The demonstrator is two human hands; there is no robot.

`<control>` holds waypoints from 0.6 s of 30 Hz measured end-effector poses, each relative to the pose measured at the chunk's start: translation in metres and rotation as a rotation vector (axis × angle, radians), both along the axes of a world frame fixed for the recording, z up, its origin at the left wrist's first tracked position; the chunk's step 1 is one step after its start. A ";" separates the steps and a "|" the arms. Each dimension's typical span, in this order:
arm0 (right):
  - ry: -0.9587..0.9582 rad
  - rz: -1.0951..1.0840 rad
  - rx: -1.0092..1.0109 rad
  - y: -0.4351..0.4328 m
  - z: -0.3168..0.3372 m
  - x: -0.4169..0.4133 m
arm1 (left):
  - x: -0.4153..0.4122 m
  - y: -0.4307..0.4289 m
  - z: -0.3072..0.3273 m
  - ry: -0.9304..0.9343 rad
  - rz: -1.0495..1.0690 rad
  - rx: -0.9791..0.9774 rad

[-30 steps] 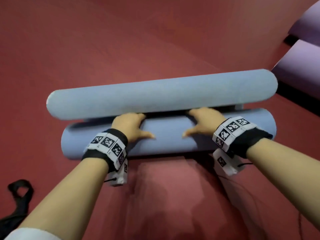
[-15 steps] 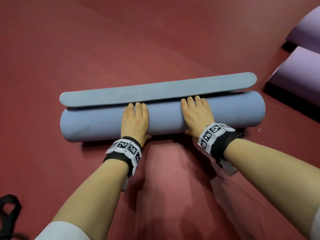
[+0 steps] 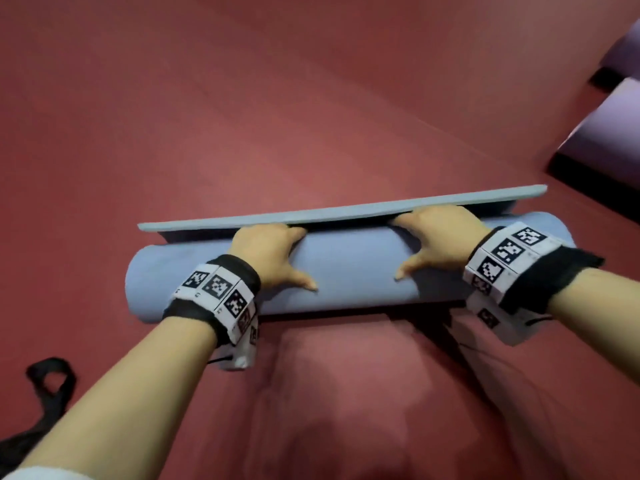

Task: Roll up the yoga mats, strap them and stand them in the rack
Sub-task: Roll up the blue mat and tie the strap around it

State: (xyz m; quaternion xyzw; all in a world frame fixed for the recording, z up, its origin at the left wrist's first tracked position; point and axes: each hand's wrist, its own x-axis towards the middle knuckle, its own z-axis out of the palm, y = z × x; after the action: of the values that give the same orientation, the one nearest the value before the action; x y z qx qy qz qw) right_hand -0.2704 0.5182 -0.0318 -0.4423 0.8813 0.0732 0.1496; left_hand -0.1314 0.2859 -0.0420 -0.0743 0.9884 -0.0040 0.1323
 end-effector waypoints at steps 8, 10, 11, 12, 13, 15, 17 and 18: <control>0.145 -0.099 -0.224 -0.023 -0.037 0.008 | -0.020 0.000 -0.028 0.135 0.122 0.000; 0.131 -0.068 -0.174 -0.031 -0.036 0.006 | -0.021 -0.004 -0.023 0.089 0.117 -0.004; 0.128 -0.052 -0.162 -0.039 -0.034 0.001 | -0.026 -0.010 -0.021 0.092 0.138 0.023; 0.117 -0.030 -0.154 -0.047 -0.031 -0.003 | -0.030 -0.016 -0.017 0.086 0.174 0.071; 0.084 -0.004 -0.143 -0.058 -0.028 -0.009 | -0.037 -0.023 -0.012 0.058 0.227 0.134; -0.035 0.026 -0.095 -0.081 -0.024 -0.017 | -0.051 -0.039 -0.008 -0.017 0.316 0.217; -0.152 -0.007 -0.055 -0.104 -0.026 -0.027 | -0.064 -0.051 -0.010 -0.077 0.328 0.179; -0.190 -0.033 -0.036 -0.113 -0.027 -0.030 | -0.069 -0.055 -0.014 -0.114 0.320 0.148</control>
State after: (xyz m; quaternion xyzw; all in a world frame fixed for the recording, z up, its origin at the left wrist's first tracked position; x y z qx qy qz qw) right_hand -0.3004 0.4057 -0.0584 -0.4351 0.8716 0.0127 0.2257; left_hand -0.2003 0.2312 -0.0559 -0.2203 0.9525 0.0856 0.1922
